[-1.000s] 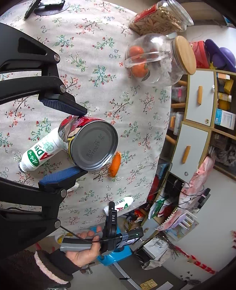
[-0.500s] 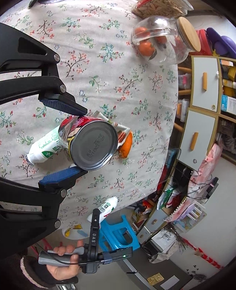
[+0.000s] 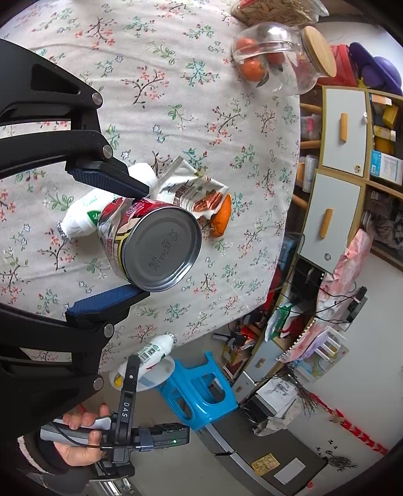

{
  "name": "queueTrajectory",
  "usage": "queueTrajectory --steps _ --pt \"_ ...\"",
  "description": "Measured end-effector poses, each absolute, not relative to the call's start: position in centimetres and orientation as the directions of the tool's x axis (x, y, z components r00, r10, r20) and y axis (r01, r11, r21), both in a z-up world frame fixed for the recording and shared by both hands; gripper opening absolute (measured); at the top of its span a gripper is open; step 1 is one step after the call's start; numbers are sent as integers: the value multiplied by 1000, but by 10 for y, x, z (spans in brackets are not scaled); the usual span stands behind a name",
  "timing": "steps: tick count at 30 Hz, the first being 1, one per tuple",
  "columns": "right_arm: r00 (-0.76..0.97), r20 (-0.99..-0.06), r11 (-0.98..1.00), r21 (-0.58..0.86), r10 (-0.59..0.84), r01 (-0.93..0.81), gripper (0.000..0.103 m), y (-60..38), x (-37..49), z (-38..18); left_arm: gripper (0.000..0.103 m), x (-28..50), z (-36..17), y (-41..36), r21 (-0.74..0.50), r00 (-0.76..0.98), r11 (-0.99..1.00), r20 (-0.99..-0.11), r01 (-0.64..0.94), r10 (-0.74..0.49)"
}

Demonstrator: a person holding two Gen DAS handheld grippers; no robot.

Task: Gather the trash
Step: 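Carry the can and bottle over the bin and open both tools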

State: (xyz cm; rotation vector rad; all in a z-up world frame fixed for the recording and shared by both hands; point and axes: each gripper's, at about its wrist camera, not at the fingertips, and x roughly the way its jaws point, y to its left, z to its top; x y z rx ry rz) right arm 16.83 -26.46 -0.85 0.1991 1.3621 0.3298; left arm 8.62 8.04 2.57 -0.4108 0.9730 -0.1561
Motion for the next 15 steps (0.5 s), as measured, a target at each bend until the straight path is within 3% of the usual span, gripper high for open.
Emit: queueTrajectory --steps 6,15 --pt "215 -914 937 317 343 -149 41 -286 160 2 60 80 32 55 -377 572 926 -761 -6 -306" --pt "258 -917 948 319 305 10 41 -375 161 -2 60 100 16 -5 -359 489 931 -801 67 -345"
